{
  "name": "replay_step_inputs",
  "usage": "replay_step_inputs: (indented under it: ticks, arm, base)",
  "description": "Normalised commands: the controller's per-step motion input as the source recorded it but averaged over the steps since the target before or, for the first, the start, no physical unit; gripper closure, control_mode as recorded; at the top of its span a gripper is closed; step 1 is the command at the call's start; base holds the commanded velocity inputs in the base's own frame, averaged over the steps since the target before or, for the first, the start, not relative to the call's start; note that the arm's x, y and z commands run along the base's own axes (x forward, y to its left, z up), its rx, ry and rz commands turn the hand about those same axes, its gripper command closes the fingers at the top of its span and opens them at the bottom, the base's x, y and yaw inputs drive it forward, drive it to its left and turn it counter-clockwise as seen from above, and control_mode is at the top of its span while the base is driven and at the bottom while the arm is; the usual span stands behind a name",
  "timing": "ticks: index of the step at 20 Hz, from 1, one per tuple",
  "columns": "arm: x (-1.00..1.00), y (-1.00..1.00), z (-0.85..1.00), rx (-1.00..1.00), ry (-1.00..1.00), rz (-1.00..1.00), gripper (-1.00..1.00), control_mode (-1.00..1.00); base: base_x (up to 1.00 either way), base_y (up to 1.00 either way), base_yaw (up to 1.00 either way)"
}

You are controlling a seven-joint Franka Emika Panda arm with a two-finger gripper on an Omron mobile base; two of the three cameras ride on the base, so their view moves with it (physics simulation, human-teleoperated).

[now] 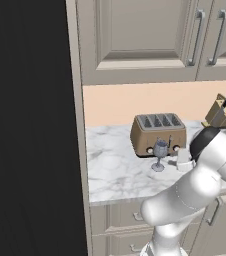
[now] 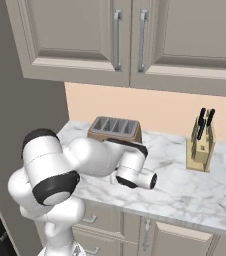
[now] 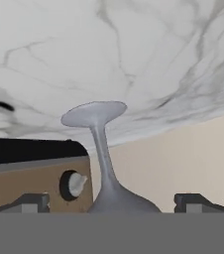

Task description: Retrieve the wine glasses from the counter and place one next to each plate.

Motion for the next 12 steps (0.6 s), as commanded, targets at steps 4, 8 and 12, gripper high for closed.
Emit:
replay_step_inputs:
  ticks: [4,8,12]
  arm:
    - [0.05,0.09,-0.13,0.00,0.06,-0.02,-1.00,-1.00]
    - [0.00,0.20,-0.10,0.00,0.00,0.00,-1.00,-1.00]
    - [0.23,0.17,-0.14,-0.01,0.00,-0.01,-1.00,-1.00]
  base:
    - [0.00,0.00,0.00]
    - [0.00,0.00,0.00]
    - [0.00,0.00,0.00]
